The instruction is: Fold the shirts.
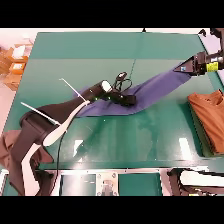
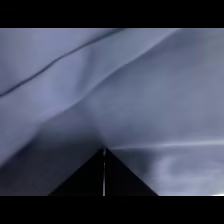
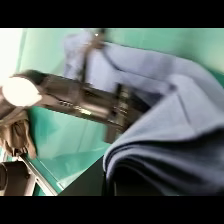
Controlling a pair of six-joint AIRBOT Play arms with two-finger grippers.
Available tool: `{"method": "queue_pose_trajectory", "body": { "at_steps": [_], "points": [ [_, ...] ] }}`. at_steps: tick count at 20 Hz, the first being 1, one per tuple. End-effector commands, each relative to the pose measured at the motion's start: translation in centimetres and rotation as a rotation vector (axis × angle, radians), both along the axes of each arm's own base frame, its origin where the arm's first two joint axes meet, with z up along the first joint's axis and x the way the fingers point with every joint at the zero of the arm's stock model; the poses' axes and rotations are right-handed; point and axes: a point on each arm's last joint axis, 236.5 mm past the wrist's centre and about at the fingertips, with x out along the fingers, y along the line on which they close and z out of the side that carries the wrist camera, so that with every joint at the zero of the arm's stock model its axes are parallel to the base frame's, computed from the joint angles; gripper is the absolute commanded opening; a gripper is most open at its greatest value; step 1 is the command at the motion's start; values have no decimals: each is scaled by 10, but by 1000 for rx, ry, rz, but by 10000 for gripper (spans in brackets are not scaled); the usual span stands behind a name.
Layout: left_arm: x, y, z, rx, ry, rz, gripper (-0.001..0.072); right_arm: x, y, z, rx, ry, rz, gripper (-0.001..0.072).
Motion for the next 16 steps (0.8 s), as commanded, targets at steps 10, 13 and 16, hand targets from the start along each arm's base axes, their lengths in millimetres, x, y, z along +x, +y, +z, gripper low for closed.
{"method": "queue_pose_trajectory", "body": {
  "at_steps": [10,13,16],
  "points": [
    [64,239,85,558,-28,-35,21,-5,122,41,128,-74,126,16],
    [68,344,128,730,-29,105,22,6,210,28,123,-137,157,16],
    [63,396,162,738,-34,208,22,10,313,-24,132,-138,185,16]
  ]
}}
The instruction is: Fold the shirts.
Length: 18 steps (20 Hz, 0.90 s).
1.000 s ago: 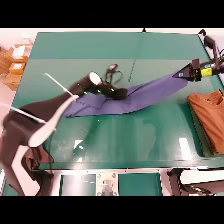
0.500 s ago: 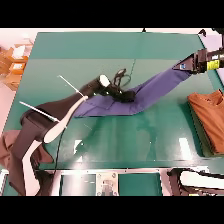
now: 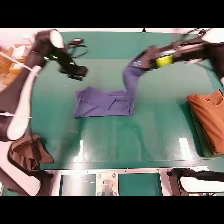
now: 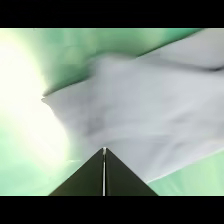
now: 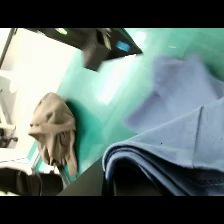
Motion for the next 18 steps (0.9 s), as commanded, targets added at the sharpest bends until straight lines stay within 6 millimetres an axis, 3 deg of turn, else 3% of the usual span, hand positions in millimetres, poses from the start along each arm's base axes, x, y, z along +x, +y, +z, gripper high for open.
{"method": "queue_pose_trajectory", "body": {
  "at_steps": [1,2,3,4,5,6,7,8,9,12,13,14,16,18],
  "points": [
    [-11,88,37,114,-17,139,22,6,122,-61,12,-31,-24,17],
    [-11,98,41,114,-25,156,22,5,156,-92,9,-15,-39,18],
    [-11,108,43,113,-28,177,22,2,188,-128,9,4,-71,69],
    [-11,115,43,115,-28,189,22,-2,214,-160,2,15,-97,140],
    [-10,121,43,119,-29,183,22,-9,233,-185,-13,24,-95,294],
    [-11,126,42,120,-27,190,22,-14,239,-194,-28,21,-64,331],
    [-11,130,42,121,-26,190,22,-11,231,-196,-69,-9,-23,331],
    [-11,133,42,124,-28,180,22,-1,211,-190,-116,-35,7,331],
    [-11,135,42,124,-27,185,22,16,179,-182,-165,-19,-3,330],
    [-9,135,43,126,-34,176,22,66,51,-166,-315,86,-147,337],
    [-8,134,43,120,-41,175,22,75,8,-166,-359,135,-199,402],
    [-8,133,43,118,-42,175,22,78,-34,-170,-398,198,-239,451],
    [-8,133,43,118,-40,175,22,67,-93,-187,-432,347,-280,538],
    [-8,133,43,117,-39,178,22,48,-121,-220,-454,468,-304,538]
  ]
}}
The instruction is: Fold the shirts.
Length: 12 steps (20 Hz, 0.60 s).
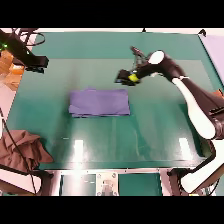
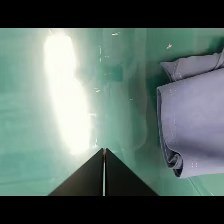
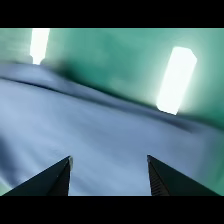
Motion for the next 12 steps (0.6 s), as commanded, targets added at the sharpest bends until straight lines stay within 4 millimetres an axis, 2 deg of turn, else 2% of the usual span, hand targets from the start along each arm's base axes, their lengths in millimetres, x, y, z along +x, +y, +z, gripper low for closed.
{"method": "queue_pose_trajectory", "body": {
  "at_steps": [1,2,4,7,9,10,11,12],
  "points": [
    [1,1,1,-2,-3,2,22,-39,-72,-47,-62,241,-89,538],
    [1,1,1,-2,-4,2,22,-48,-71,-62,-55,271,-97,538],
    [1,1,1,-2,-4,3,23,-61,-49,-81,16,288,-99,538],
    [1,0,1,-7,-3,17,22,-71,-3,-88,131,295,-78,538],
    [1,-1,1,-11,-3,15,22,-73,32,-82,220,283,-44,536],
    [1,-1,1,-11,-2,15,22,-70,45,-73,263,261,-32,438],
    [0,-1,1,-11,-2,15,22,-64,54,-61,299,235,-23,47],
    [0,-1,0,-11,-1,15,22,-55,57,-45,319,201,-16,16]
  ]
}}
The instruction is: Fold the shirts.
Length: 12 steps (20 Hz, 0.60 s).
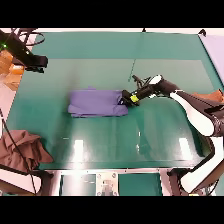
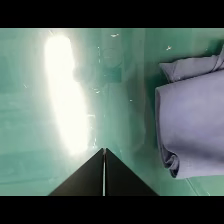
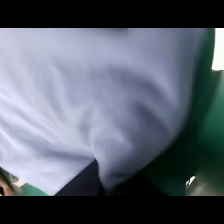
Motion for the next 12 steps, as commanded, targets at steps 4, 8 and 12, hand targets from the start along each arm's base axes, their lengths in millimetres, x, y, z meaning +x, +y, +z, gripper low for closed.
{"method": "queue_pose_trajectory", "body": {
  "at_steps": [4,8,12],
  "points": [
    [-1,-1,0,-4,4,2,22,71,-12,160,204,-303,-86,15],
    [-5,-1,-1,-4,20,1,22,93,-131,297,173,-531,-294,15],
    [-5,-1,-1,-5,21,1,23,82,-281,362,92,-627,-605,15]
  ]
}}
